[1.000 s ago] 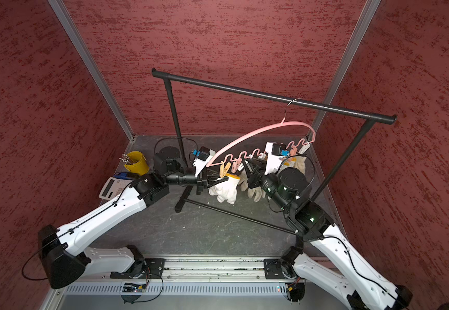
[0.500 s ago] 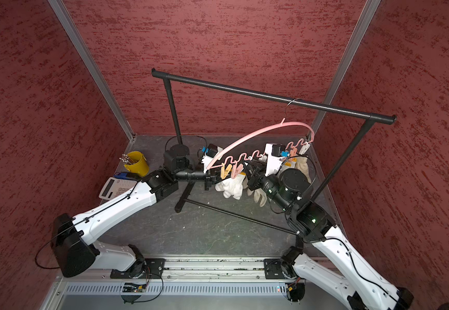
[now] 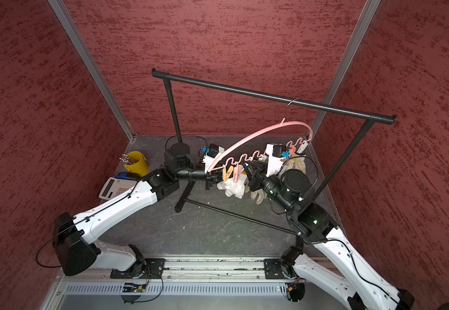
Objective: Clip the gloves onto a hanger to dry
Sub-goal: Clamp the glove onto the hanger.
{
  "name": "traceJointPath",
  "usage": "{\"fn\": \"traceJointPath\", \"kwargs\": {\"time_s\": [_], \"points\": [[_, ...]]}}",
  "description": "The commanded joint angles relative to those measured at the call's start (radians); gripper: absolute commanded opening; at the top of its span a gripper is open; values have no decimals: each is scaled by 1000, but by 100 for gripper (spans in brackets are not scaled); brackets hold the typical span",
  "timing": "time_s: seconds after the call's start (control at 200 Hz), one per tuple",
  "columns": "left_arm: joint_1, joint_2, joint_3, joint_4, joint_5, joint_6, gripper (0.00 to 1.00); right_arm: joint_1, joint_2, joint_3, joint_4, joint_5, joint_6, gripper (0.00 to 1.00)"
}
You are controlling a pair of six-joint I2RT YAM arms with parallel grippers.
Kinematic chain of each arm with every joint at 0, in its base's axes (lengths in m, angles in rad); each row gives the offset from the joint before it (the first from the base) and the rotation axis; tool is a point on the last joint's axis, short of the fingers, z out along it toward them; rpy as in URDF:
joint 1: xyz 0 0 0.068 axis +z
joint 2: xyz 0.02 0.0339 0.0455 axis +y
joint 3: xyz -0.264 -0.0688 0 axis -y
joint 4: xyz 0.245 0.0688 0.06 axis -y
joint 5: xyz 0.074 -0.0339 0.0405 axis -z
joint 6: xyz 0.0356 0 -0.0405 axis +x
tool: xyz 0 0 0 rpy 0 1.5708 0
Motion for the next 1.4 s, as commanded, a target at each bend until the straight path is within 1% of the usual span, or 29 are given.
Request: {"fn": "traceJointPath", "kwargs": {"time_s": [0.0, 0.306, 0.596, 0.766, 0.771, 0.796, 0.811, 0.887, 0.917, 1.012, 1.087, 1.112, 1.137, 1.187, 1.302, 1.392], "points": [[-4, -10, 29, 11, 12, 31, 0, -11, -1, -17, 20, -32, 18, 0], [-5, 0, 59, 16, 6, 38, 0, -21, -1, -54, 50, -91, 46, 0], [-4, -1, 60, 17, -42, 52, 0, -30, 4, -66, 56, -134, 57, 0], [-3, -1, 60, 28, -70, 49, 0, -35, 4, -66, 48, -138, 60, 0], [-3, 0, 60, 28, -70, 48, 0, -35, 4, -65, 48, -137, 60, 1], [-3, 0, 60, 30, -73, 46, 0, -37, 1, -63, 44, -131, 59, 12], [-3, -1, 60, 31, -75, 44, 0, -37, 1, -62, 41, -128, 60, 16], [-3, 0, 57, 34, -84, 39, 0, -37, -5, -57, 29, -108, 57, 25], [-3, -1, 53, 34, -90, 36, 2, -37, -8, -55, 24, -99, 55, 30], [-5, -9, 41, 37, -109, 34, 7, -38, -19, -47, 5, -76, 53, 37], [-3, -19, 24, 50, -124, 30, 9, -40, -23, -38, -17, -63, 53, 44], [-3, -22, 21, 54, -129, 27, 10, -39, -24, -35, -26, -60, 52, 48], [-3, -25, 17, 60, -135, 23, 11, -40, -24, -31, -38, -57, 56, 53], [-3, -29, 10, 65, -144, 19, 13, -40, -28, -28, -53, -55, 60, 59], [-1, -41, -9, 78, -180, 6, 21, -40, -48, -27, -90, -68, 76, 67], [7, -57, -40, 97, -221, -12, 29, -40, -69, -36, -120, -129, 83, 70]]}}
